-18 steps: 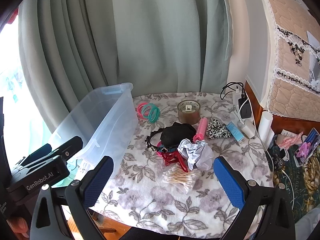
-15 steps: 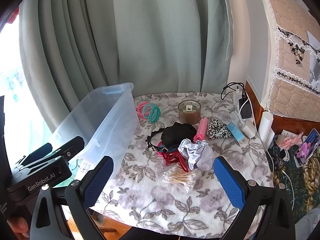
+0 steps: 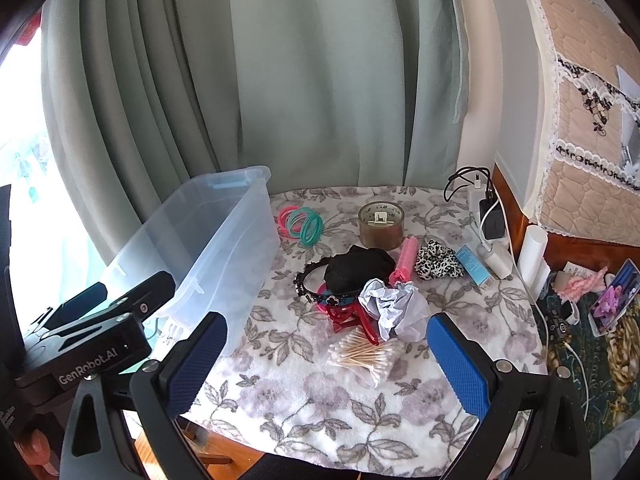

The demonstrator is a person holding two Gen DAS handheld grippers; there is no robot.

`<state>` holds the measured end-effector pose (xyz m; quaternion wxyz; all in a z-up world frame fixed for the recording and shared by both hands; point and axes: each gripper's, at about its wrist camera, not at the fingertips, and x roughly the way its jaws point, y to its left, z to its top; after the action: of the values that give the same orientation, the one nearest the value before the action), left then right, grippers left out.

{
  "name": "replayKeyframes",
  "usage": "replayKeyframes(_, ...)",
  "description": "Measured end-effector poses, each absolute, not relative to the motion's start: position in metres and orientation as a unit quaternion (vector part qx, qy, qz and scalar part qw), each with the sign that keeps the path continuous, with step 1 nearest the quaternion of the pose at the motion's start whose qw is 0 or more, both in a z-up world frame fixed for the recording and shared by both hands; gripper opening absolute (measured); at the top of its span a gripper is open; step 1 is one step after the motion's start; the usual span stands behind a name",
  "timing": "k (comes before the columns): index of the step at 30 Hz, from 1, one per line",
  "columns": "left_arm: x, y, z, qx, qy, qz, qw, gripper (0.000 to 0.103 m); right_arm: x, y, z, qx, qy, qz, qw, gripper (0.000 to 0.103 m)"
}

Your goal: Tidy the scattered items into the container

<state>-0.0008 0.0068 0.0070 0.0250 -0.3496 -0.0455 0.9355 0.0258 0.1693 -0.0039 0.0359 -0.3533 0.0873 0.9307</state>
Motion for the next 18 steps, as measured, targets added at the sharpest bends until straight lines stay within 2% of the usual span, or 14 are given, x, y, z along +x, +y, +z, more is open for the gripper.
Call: replayKeyframes(18, -0.001, 0.0023, 0.0118, -0.339, -0.057, 0.939, 0.028, 0.103, 0.0267, 0.1706, -0.0016, -0.348, 0.092, 0.932, 0.032, 0.102)
